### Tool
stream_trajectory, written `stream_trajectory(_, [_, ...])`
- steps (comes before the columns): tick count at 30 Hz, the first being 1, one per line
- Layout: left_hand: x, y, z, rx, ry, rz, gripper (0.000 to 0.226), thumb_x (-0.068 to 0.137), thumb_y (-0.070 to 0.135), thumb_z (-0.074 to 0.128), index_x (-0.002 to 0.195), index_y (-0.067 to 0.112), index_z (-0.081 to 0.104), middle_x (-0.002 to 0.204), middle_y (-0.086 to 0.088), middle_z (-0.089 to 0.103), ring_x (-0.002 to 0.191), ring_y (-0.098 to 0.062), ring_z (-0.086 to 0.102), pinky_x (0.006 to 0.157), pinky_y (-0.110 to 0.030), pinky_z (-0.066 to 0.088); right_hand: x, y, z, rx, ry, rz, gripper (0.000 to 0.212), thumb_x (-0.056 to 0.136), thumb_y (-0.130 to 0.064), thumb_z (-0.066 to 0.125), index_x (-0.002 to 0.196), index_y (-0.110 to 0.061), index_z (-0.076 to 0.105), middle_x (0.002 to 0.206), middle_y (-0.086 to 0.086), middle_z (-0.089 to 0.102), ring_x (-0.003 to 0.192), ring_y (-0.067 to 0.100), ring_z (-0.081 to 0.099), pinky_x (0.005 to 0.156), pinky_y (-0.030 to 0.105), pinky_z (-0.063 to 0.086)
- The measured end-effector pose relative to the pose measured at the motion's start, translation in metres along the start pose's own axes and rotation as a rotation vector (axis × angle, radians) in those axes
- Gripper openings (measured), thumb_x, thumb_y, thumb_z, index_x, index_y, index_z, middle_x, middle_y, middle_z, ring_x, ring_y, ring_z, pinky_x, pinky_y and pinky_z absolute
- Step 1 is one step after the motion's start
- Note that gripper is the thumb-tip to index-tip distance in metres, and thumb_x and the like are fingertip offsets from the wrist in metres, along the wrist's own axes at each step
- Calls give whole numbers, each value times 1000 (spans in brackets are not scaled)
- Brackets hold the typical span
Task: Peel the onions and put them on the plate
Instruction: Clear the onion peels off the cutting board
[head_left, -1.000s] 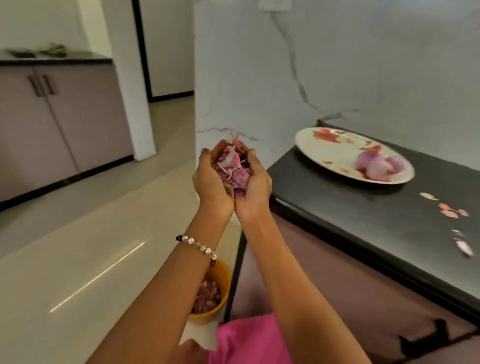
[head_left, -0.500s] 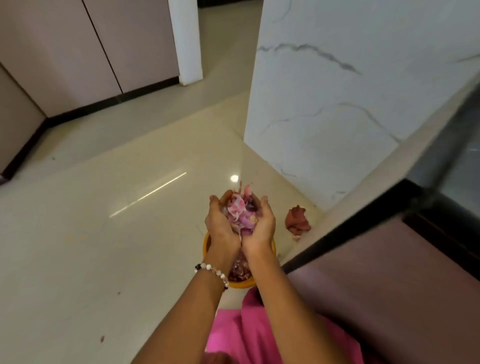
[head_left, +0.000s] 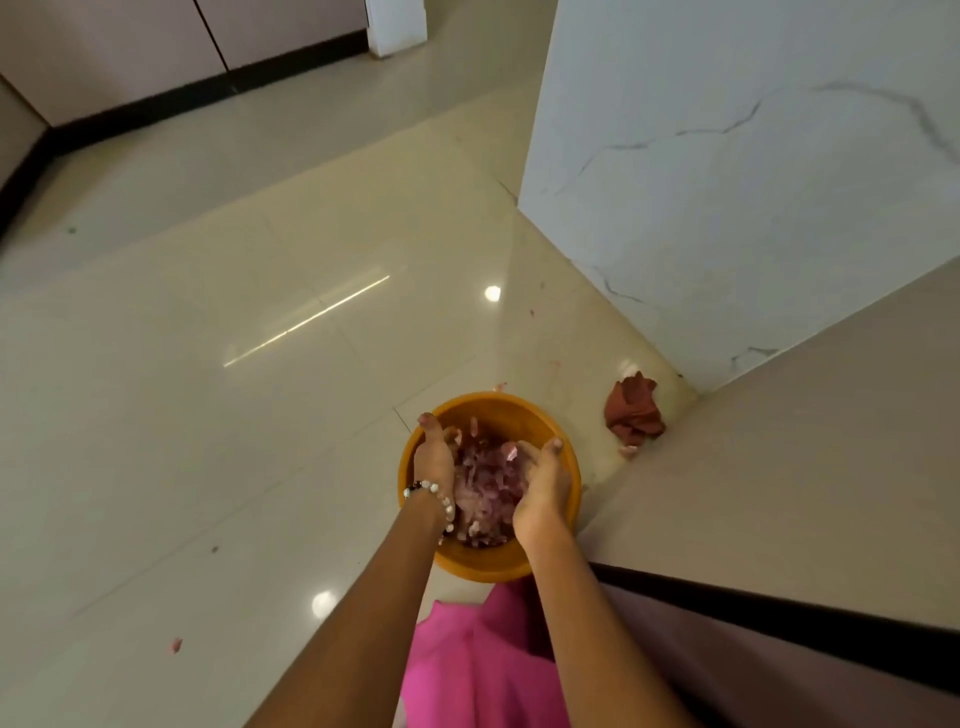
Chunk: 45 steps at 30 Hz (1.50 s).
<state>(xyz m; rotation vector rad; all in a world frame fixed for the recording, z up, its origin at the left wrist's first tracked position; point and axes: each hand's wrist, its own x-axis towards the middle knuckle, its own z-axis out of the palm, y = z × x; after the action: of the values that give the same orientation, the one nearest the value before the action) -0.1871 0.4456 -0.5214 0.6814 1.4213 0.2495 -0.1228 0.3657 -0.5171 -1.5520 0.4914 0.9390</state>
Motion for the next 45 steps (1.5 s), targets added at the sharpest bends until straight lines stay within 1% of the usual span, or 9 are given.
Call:
stream_trajectory(5, [-23, 3, -11, 338, 92, 98, 17, 88, 23, 65, 72, 18, 69, 70, 6, 58, 66, -10, 51, 70, -28, 44, -12, 2, -5, -216, 155, -135, 27, 99, -7, 54, 79, -21, 67, 97, 10, 72, 96, 29, 68, 92, 45, 56])
stream_trajectory(9, [-48, 13, -12, 553, 119, 262, 16, 75, 21, 78, 88, 27, 69, 70, 17, 56, 76, -7, 53, 81, -29, 43, -43, -16, -7, -273, 153, -233, 16, 91, -2, 67, 82, -16, 68, 88, 6, 70, 86, 26, 69, 78, 44, 62])
stream_trajectory(13, [-67, 27, -9, 830, 182, 314, 8, 71, 32, 78, 67, 30, 72, 88, 7, 68, 98, -21, 55, 90, -44, 47, -75, -34, -8, -390, 105, -321, 2, 88, -9, 73, 86, -9, 72, 76, -5, 64, 74, 11, 61, 78, 31, 56])
stream_trajectory(22, [-91, 29, -18, 774, 102, 496, 37, 78, 13, 74, 114, 18, 68, 121, -9, 63, 107, -26, 60, 92, -32, 48, -99, -48, -12, -368, 85, -338, 30, 94, -4, 61, 68, -18, 64, 77, 1, 65, 89, 26, 69, 87, 39, 58])
stream_trajectory(27, [-85, 30, -17, 932, 121, 527, 28, 75, 21, 78, 101, 15, 73, 110, -7, 67, 101, -24, 61, 82, -31, 50, -99, -51, -12, -475, 49, -371, 17, 95, 0, 57, 90, -5, 72, 81, 0, 62, 82, 16, 60, 82, 27, 52])
stream_trajectory(32, [-85, 29, -17, 1133, 215, 594, 14, 83, 23, 68, 94, 15, 71, 101, -8, 64, 87, -28, 63, 68, -34, 52, -95, -46, -6, -575, 134, -429, 11, 86, 3, 69, 88, -7, 74, 84, 2, 65, 89, 25, 68, 86, 42, 59])
stream_trajectory(37, [-74, 24, -13, 1144, -21, 571, 53, 87, -2, 50, 138, 13, 48, 136, -12, 53, 117, -27, 55, 93, -28, 44, -94, -44, -9, -665, 67, -415, 20, 91, 7, 59, 99, -3, 75, 106, 12, 71, 101, 28, 66, 94, 40, 55])
stream_trajectory(40, [-71, 20, -15, 1062, -34, 510, 52, 87, 5, 54, 138, 14, 47, 139, -9, 50, 124, -26, 49, 96, -30, 42, -93, -43, -13, -686, 48, -391, 28, 92, 10, 53, 105, -2, 74, 112, 10, 69, 107, 27, 63, 98, 37, 52])
stream_trajectory(45, [-82, 28, -19, 883, 114, 456, 29, 88, 51, 55, 94, 29, 72, 96, -1, 69, 99, -27, 59, 96, -52, 43, -105, -52, -16, -604, 123, -430, 19, 93, 4, 56, 96, -3, 75, 105, 12, 70, 100, 30, 67, 90, 43, 57])
